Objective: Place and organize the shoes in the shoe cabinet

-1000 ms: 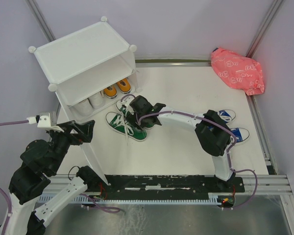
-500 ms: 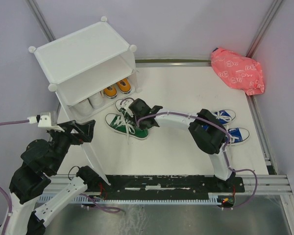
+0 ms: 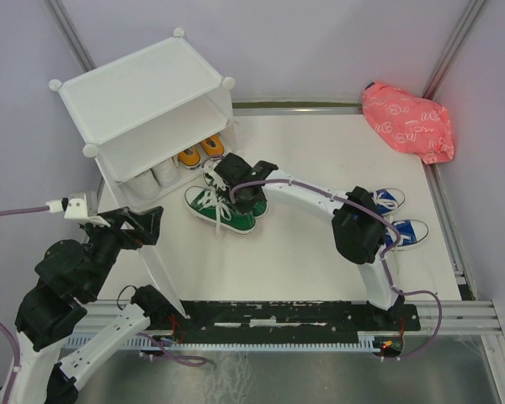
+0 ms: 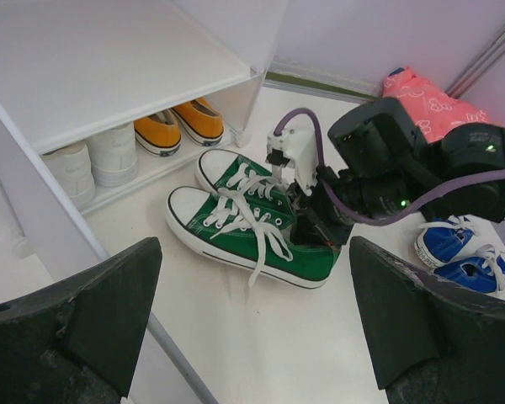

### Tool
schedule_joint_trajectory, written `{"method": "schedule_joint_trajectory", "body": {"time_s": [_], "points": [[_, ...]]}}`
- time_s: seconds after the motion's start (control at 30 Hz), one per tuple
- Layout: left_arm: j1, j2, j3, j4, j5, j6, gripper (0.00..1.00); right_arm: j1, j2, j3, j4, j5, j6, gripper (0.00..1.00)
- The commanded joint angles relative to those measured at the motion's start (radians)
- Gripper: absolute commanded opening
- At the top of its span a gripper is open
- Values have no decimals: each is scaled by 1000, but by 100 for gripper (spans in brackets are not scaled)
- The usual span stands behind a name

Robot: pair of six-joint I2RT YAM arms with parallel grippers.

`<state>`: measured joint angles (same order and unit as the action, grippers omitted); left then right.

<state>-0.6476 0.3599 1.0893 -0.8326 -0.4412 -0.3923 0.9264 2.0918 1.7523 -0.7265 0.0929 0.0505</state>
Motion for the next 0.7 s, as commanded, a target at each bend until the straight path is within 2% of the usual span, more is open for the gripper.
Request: {"method": "schedule_joint_trajectory", "body": {"time_s": [0.0,0.27,0.53,0.67], "points": [[2,13,0,-123,-4,-23,99,-3,-92,221,-63,0,-12,2],[1,7,1,-123,-8,-17,99,-4,-76,463,-207,-17,-63,2],[1,-8,6,-126,-7,-20,99,-23,43,731,-194,-9,-57,2],[2,-12,10,-133,-12,-23,99,-51,97,782,-95,-25,-44,2]]}}
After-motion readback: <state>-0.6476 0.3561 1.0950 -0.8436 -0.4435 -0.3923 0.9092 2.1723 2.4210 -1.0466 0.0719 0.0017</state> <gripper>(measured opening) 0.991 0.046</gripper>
